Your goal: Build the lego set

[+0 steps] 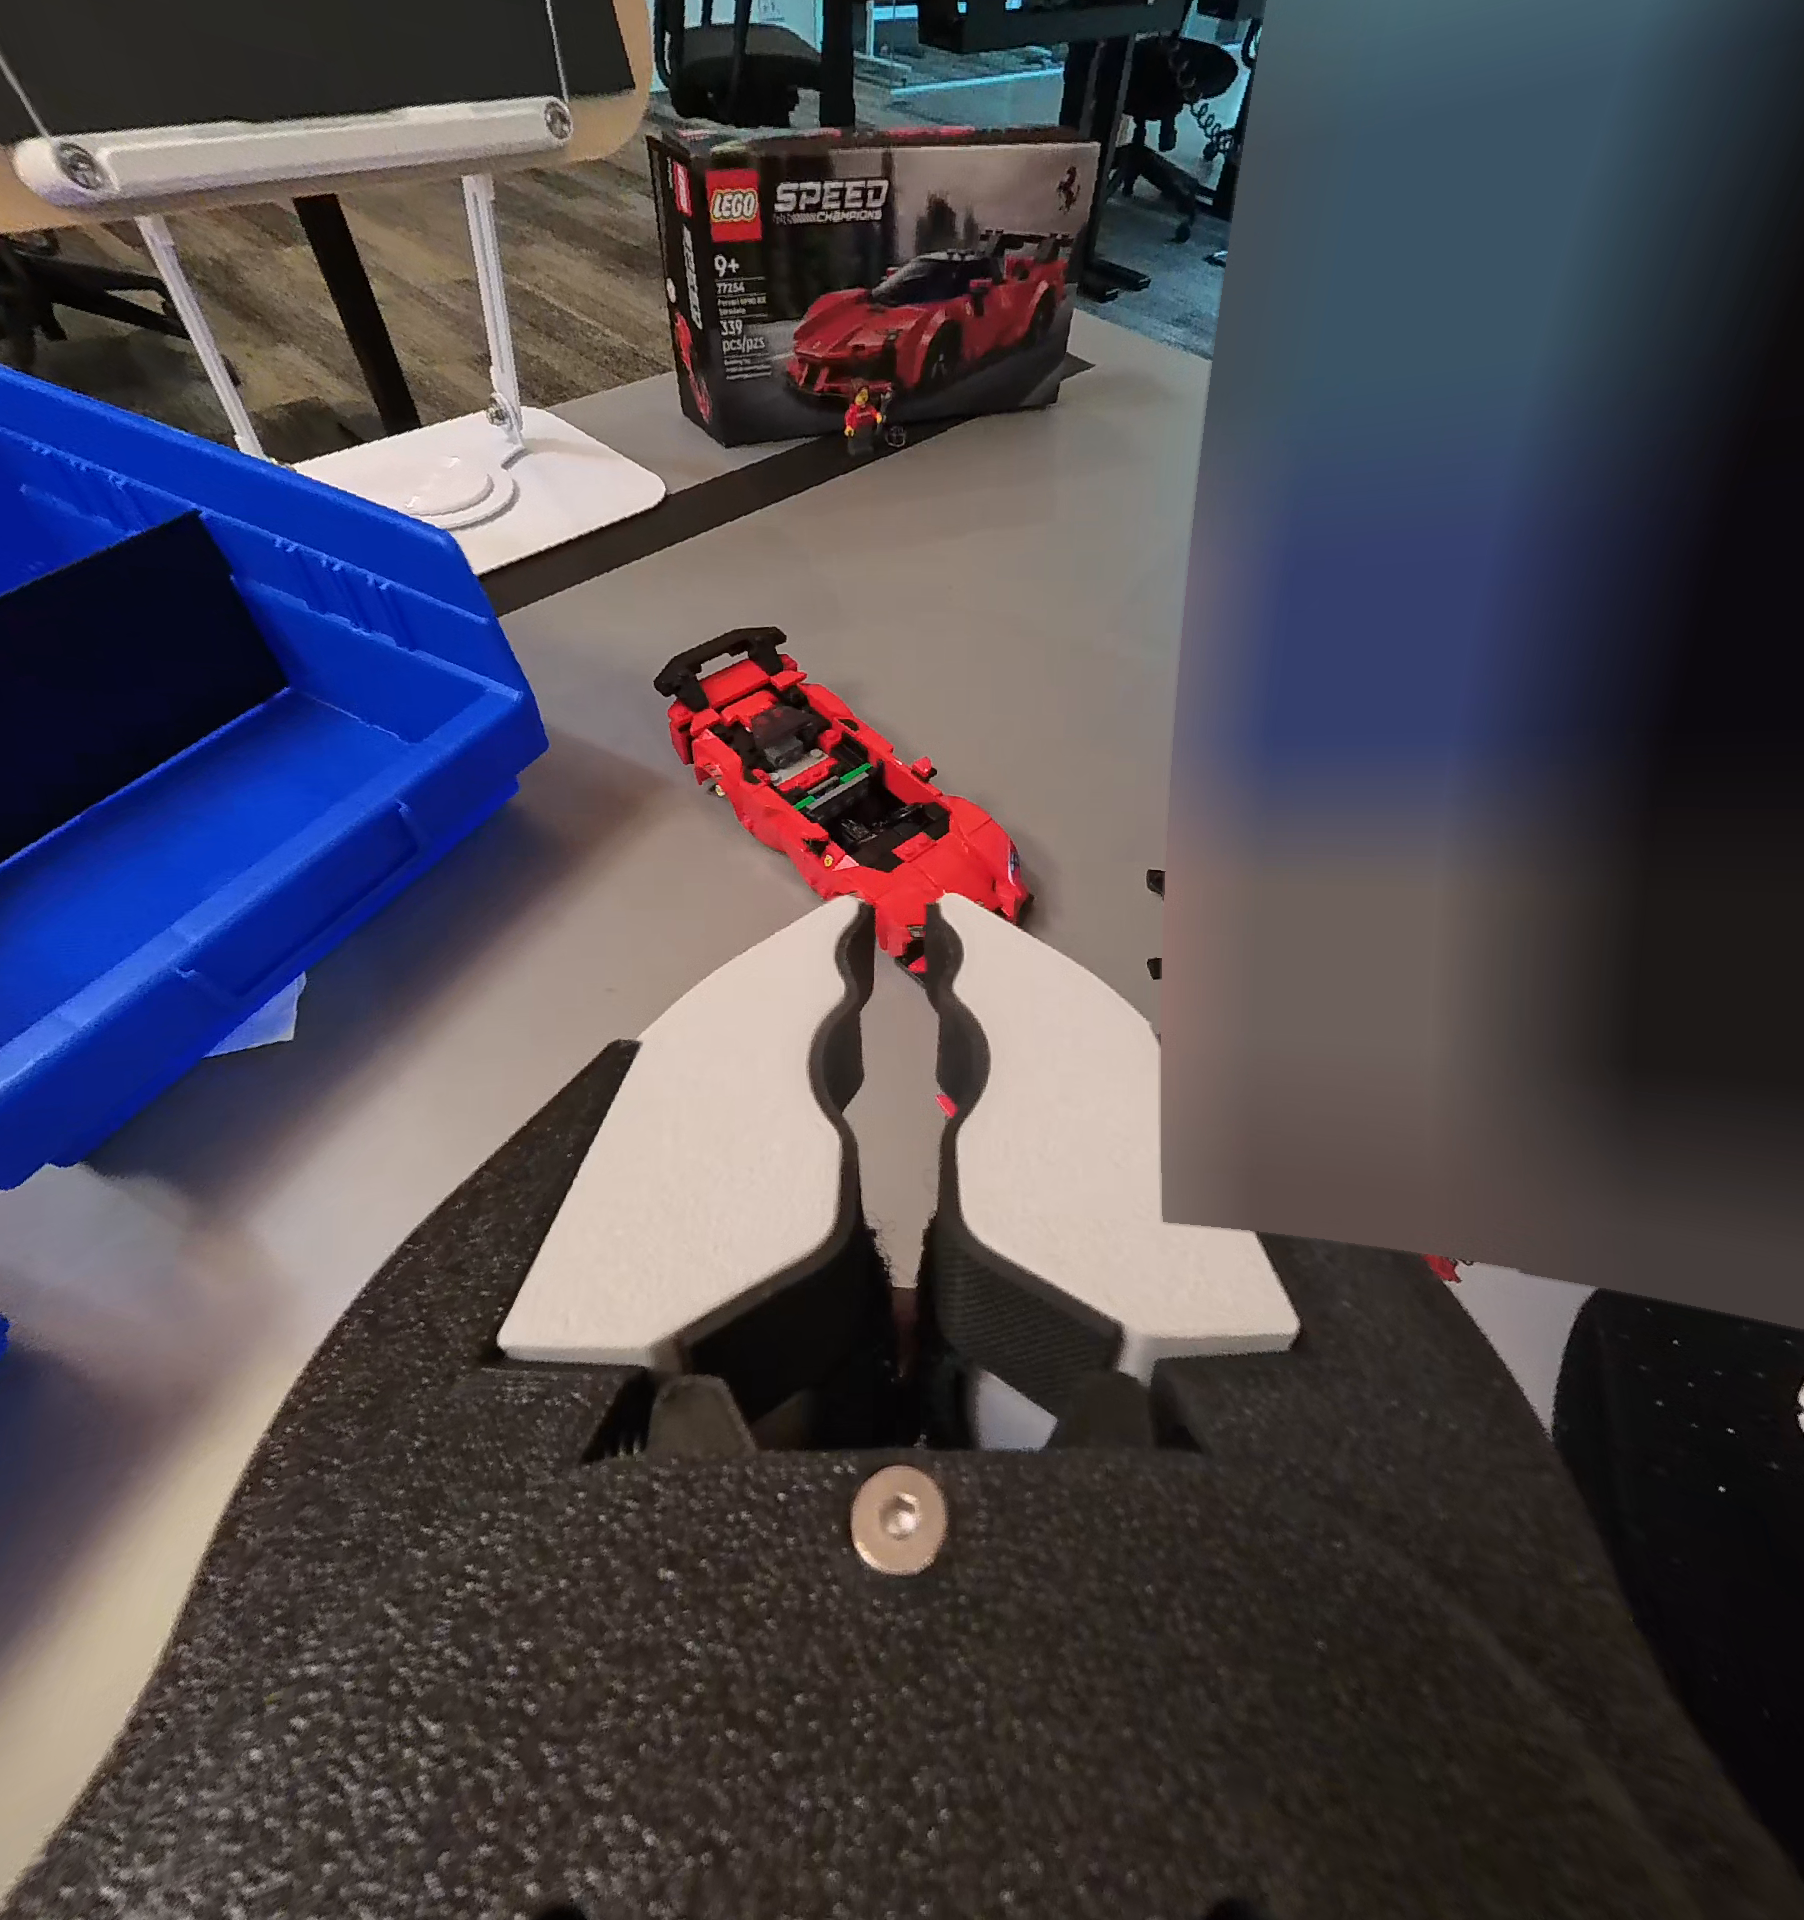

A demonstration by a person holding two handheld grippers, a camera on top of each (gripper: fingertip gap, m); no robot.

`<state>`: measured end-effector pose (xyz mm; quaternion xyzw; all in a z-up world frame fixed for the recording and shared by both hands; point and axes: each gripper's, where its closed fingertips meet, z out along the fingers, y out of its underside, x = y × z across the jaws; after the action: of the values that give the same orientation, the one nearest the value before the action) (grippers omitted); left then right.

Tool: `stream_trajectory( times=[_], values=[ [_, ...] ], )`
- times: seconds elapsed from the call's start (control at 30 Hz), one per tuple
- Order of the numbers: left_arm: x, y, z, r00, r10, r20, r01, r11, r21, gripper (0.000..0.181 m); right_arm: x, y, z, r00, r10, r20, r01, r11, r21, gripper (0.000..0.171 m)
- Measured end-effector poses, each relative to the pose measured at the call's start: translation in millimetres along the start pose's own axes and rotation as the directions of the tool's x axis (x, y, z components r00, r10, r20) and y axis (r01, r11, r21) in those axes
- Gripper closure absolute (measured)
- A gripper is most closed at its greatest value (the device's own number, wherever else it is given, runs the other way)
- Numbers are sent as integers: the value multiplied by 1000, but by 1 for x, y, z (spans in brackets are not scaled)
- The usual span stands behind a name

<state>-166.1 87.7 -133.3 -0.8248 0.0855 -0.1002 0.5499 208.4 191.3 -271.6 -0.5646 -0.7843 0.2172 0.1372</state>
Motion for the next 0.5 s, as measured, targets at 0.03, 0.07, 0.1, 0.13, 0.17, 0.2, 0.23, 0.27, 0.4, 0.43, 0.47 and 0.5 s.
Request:
stream_trajectory(
  times=[0.03,0.07,0.1,0.13,0.17,0.2,0.23,0.27,0.4,0.43,0.47,0.5],
  values=[
    [1,1,1,1000,0,-4,0,1000,-3,172,-1,3,3,1000,-12,7,12,1000,-9,161],
    [2,1,3,1000,0,-7,0,1000,-7,172,-2,3,4,1000,-15,10,15,1000,-3,161],
    [3,2,4,1000,-1,-11,1,1000,-11,172,-2,3,4,1000,-15,11,15,1000,3,161],
    [4,3,5,1000,-3,-14,2,1000,-15,172,-2,3,4,1000,-16,12,16,1000,9,161],
    [5,3,6,1000,-4,-17,4,1000,-17,172,-2,3,4,1000,-17,15,17,1000,14,161],
    [5,4,7,1000,-5,-19,5,1000,-18,172,-2,3,4,1000,-17,19,17,1000,22,161],
    [6,4,8,1000,-7,-21,6,1000,-19,172,-2,3,4,1000,-19,23,18,999,29,161],
    [7,4,8,1000,-7,-22,7,1000,-21,172,-3,3,4,999,-20,25,19,999,36,163],
    [10,3,8,1000,-3,-21,3,1000,-25,172,-3,5,2,1000,5,13,-6,998,56,163],
    [10,2,8,1000,-1,-20,0,1000,-23,172,0,7,0,1000,14,-6,-13,999,45,163],
    [11,1,7,1000,2,-19,-2,1000,-20,172,2,10,-4,999,19,-29,-18,999,40,163],
    [11,0,6,1000,3,-18,-4,1000,-16,172,3,10,-9,999,26,-44,-24,999,47,163]
  ],
)
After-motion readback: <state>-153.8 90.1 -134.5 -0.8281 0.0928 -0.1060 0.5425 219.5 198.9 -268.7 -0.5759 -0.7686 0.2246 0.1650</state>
